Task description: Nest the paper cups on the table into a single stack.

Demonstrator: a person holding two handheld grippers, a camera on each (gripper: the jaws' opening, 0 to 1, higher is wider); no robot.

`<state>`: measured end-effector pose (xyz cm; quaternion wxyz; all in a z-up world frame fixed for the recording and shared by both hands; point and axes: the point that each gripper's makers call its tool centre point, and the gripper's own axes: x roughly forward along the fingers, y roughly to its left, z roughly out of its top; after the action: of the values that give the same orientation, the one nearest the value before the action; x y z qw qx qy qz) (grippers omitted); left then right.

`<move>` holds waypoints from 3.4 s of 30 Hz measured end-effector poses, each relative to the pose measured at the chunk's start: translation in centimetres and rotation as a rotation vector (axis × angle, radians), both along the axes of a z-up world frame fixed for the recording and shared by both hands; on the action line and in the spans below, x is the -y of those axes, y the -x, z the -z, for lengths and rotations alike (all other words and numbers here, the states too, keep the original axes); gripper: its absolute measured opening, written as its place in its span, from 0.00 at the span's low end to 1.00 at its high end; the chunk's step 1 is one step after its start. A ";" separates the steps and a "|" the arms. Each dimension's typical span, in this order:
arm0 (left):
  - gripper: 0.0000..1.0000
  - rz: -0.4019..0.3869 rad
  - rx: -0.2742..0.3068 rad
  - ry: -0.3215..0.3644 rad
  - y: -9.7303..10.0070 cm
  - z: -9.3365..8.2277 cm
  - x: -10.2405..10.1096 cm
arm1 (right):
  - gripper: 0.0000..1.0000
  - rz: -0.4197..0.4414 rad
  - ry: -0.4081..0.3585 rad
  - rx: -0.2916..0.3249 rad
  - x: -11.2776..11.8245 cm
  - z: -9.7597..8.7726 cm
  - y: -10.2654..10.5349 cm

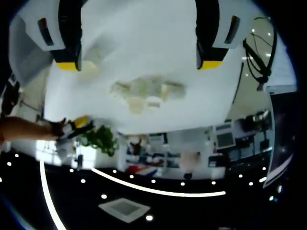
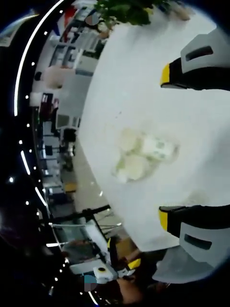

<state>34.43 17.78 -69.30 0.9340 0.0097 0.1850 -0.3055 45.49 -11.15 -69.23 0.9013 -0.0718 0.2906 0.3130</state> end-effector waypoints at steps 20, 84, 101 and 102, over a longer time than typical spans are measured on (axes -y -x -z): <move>0.99 0.037 -0.008 -0.033 0.5 0.3 0.7 | 0.95 -0.078 0.071 -0.100 -2.6 3.1 -5.9; 0.99 0.007 -0.039 -0.041 0.5 0.3 0.5 | 0.43 0.019 0.164 -0.408 -5.1 14.8 -9.0; 0.99 0.008 -0.040 -0.026 0.3 0.0 0.8 | 0.40 -0.011 0.175 -0.364 -3.7 13.5 -8.1; 0.99 0.008 -0.038 -0.025 0.3 -0.1 0.8 | 0.40 -0.011 0.173 -0.357 -3.5 13.3 -8.0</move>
<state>34.11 16.98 -69.23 0.9289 0.0164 0.2067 -0.3069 53.47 -7.67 -82.54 0.8242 -0.0940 0.4715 0.2993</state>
